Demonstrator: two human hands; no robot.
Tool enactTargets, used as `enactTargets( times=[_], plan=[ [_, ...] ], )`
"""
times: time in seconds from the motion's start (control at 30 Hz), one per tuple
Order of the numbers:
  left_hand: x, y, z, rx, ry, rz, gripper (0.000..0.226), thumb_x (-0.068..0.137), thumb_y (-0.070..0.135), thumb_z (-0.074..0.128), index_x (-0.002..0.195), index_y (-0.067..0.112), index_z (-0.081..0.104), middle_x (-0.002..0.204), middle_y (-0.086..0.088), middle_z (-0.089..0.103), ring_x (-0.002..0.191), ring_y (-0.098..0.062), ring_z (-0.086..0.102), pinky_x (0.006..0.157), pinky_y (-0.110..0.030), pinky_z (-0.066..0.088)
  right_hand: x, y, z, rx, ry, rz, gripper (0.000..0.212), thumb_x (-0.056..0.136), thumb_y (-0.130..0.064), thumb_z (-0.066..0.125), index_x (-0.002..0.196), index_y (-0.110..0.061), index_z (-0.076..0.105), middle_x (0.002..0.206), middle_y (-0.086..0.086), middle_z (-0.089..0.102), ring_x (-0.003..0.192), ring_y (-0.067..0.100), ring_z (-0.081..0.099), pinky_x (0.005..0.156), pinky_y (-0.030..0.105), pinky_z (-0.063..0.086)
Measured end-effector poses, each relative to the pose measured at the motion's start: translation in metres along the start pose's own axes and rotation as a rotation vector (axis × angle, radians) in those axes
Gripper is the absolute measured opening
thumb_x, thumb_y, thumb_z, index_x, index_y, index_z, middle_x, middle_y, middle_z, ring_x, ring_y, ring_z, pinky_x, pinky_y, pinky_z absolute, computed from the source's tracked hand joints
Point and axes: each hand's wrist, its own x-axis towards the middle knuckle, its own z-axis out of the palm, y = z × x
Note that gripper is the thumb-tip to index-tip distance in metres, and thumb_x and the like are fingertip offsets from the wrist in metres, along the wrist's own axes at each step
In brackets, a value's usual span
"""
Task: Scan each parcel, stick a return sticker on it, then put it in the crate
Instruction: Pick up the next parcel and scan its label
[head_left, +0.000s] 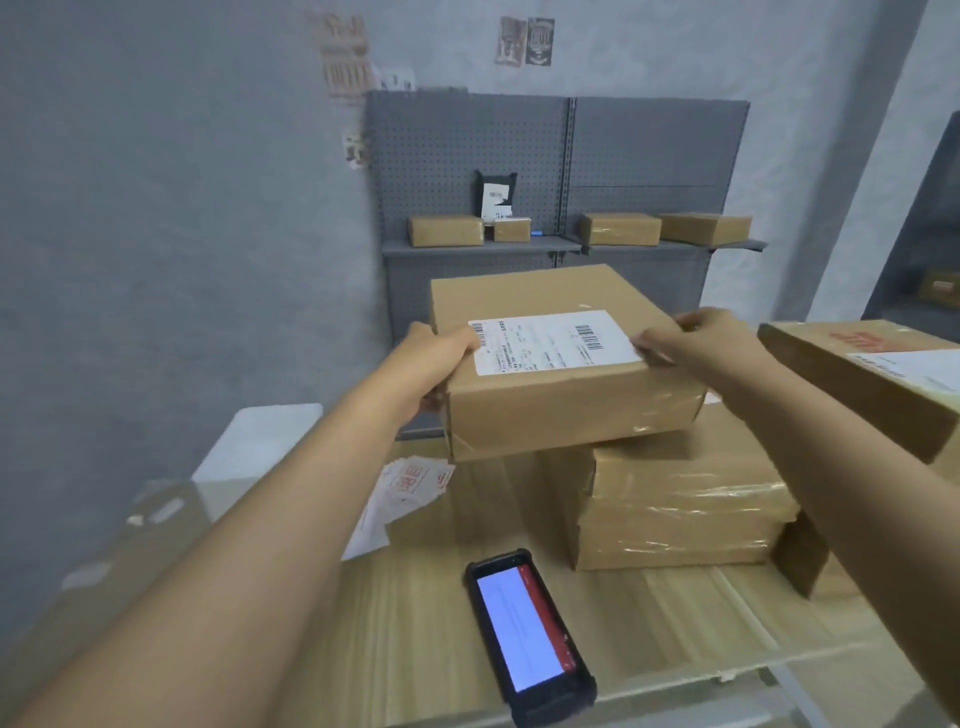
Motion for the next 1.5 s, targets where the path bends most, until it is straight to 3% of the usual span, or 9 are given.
enactTargets(
  times=[0.27, 0.4, 0.5, 0.67, 0.8, 0.93, 1.03, 1.3, 1.5],
  plan=[
    [-0.07, -0.047, -0.08, 0.039, 0.297, -0.069, 0.051, 0.082, 0.045, 0.064, 0.117, 0.022, 0.035, 0.09, 0.007, 0.059, 0.074, -0.009, 0.059, 0.05, -0.024, 0.041, -0.062, -0.019, 0.055, 0.067, -0.209, -0.173, 0.068, 0.077, -0.046, 0.069, 0.13, -0.011, 0.044, 0.121, 0.006, 0.057, 0.101, 0.023, 0.055, 0.076, 0.033, 0.042],
    [-0.105, -0.076, -0.113, 0.061, 0.361, -0.142, 0.058, 0.077, 0.046, 0.067, 0.118, 0.02, 0.036, 0.09, 0.007, 0.059, 0.075, -0.009, 0.06, 0.051, -0.024, 0.04, -0.101, -0.021, 0.079, 0.002, -0.342, -0.238, 0.06, 0.08, -0.042, 0.068, 0.127, -0.009, 0.051, 0.108, 0.002, 0.062, 0.086, 0.017, 0.059, 0.069, 0.015, 0.047],
    [-0.125, -0.099, -0.133, 0.089, 0.354, -0.19, 0.061, 0.073, 0.044, 0.068, 0.123, 0.018, 0.042, 0.097, 0.004, 0.064, 0.081, -0.014, 0.065, 0.055, -0.025, 0.044, -0.126, -0.016, 0.1, 0.047, -0.497, -0.191, 0.054, 0.079, -0.038, 0.07, 0.123, -0.01, 0.057, 0.116, 0.006, 0.064, 0.101, 0.023, 0.063, 0.09, 0.036, 0.052],
    [-0.147, -0.145, -0.153, 0.165, 0.269, -0.331, 0.06, 0.077, 0.044, 0.067, 0.126, 0.019, 0.044, 0.104, 0.001, 0.066, 0.087, -0.017, 0.065, 0.064, -0.028, 0.05, -0.168, 0.0, 0.133, -0.034, -0.649, -0.076, 0.054, 0.08, -0.041, 0.07, 0.118, -0.008, 0.051, 0.111, 0.006, 0.063, 0.096, 0.023, 0.063, 0.081, 0.036, 0.053],
    [-0.154, -0.18, -0.164, 0.225, 0.197, -0.406, 0.058, 0.075, 0.045, 0.066, 0.124, 0.018, 0.048, 0.104, 0.002, 0.066, 0.09, -0.018, 0.065, 0.069, -0.028, 0.05, -0.194, 0.013, 0.151, -0.05, -0.67, -0.001, 0.055, 0.075, -0.043, 0.074, 0.112, -0.011, 0.048, 0.1, 0.002, 0.063, 0.092, 0.02, 0.063, 0.078, 0.034, 0.053],
    [-0.162, -0.201, -0.171, 0.278, 0.149, -0.424, 0.076, 0.065, 0.051, 0.07, 0.127, 0.017, 0.043, 0.101, 0.011, 0.061, 0.088, -0.014, 0.062, 0.063, -0.028, 0.047, -0.214, 0.019, 0.166, -0.078, -0.64, 0.02, 0.053, 0.074, -0.045, 0.075, 0.104, -0.016, 0.043, 0.083, -0.012, 0.05, 0.074, 0.002, 0.051, 0.054, 0.02, 0.039],
    [-0.163, -0.215, -0.176, 0.264, 0.099, -0.452, 0.088, 0.065, 0.052, 0.073, 0.134, 0.017, 0.033, 0.115, 0.001, 0.062, 0.099, -0.02, 0.062, 0.081, -0.034, 0.051, -0.222, 0.023, 0.175, -0.092, -0.635, 0.018, 0.055, 0.076, -0.046, 0.073, 0.112, -0.018, 0.042, 0.086, -0.012, 0.049, 0.077, 0.005, 0.05, 0.052, 0.016, 0.034],
    [-0.158, -0.231, -0.178, 0.3, 0.183, -0.424, 0.067, 0.086, 0.044, 0.057, 0.139, 0.014, 0.031, 0.121, -0.006, 0.06, 0.104, -0.025, 0.06, 0.087, -0.037, 0.051, -0.206, 0.054, 0.167, -0.278, -0.393, -0.035, 0.053, 0.088, -0.041, 0.057, 0.129, -0.008, 0.051, 0.13, 0.015, 0.049, 0.117, 0.031, 0.048, 0.094, 0.036, 0.041],
    [-0.155, -0.228, -0.178, 0.285, 0.203, -0.361, 0.061, 0.092, 0.031, 0.051, 0.146, 0.027, 0.024, 0.124, -0.003, 0.061, 0.104, -0.025, 0.06, 0.092, -0.037, 0.049, -0.198, 0.093, 0.166, -0.638, -0.439, 0.106, 0.084, 0.071, -0.061, 0.067, 0.13, -0.009, 0.039, 0.125, 0.013, 0.041, 0.122, 0.031, 0.035, 0.093, 0.04, 0.038]
  ],
)
